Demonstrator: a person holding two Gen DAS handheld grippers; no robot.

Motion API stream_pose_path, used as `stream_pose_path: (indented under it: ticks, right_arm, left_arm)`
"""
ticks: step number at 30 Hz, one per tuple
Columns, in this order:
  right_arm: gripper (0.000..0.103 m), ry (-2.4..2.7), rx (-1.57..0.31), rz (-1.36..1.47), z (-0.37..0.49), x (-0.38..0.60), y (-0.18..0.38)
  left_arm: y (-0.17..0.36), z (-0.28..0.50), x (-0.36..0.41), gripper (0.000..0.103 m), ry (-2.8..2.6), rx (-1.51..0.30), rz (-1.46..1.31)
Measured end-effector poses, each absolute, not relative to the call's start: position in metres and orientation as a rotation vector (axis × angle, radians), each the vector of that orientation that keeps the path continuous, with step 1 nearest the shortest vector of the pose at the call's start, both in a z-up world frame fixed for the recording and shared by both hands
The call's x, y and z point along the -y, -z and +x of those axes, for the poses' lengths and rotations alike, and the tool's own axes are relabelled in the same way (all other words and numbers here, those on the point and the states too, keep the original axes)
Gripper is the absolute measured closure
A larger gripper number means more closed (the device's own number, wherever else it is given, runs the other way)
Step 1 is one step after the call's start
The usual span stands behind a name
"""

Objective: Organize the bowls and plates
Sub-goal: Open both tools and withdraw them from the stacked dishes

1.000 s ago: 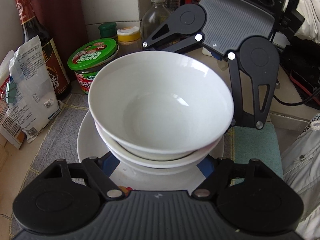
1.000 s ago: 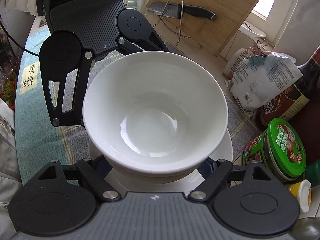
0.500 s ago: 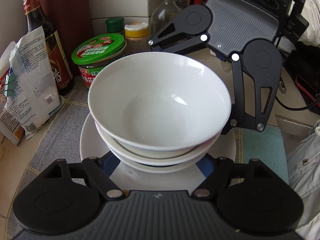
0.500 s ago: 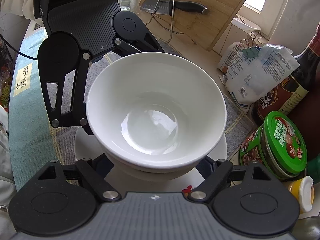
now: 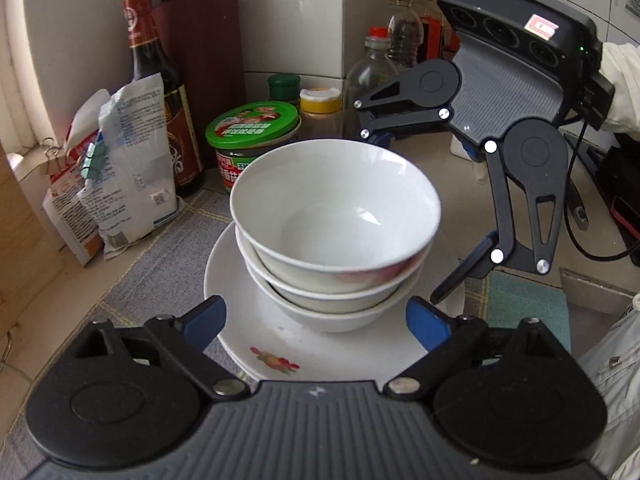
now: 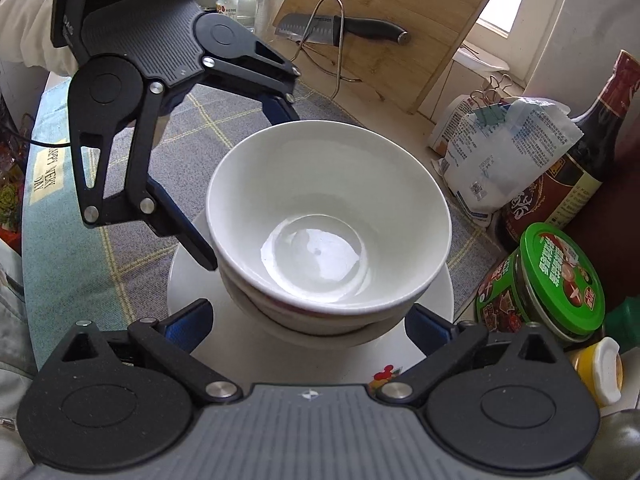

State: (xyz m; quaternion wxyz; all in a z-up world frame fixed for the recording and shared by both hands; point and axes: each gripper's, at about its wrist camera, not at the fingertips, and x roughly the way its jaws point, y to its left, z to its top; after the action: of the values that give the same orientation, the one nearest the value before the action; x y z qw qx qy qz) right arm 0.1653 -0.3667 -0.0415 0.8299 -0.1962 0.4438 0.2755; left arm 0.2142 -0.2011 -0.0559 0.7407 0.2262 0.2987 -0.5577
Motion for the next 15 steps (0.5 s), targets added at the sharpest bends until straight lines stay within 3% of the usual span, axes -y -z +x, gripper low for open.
stream_pose_path:
  ticks: [6,7,15]
  right_arm:
    - [0.0,-0.428,-0.908,-0.434,0.14,0.357,0.018]
    - [0.0,-0.391,-0.896,-0.414,0.135,0.354,0.011]
    - [0.0,0.052,-0.91,-0.139,0.108,0.305,-0.016]
  left_arm:
    - [0.028,0.177,0.164,0.004,1.121,-0.521,0.437]
    - [0.022,0.172,0.156,0.001,1.108,-0.497,0.396]
    - [0.019,0.15,0.12,0.001,0.965,-0.453,0.217]
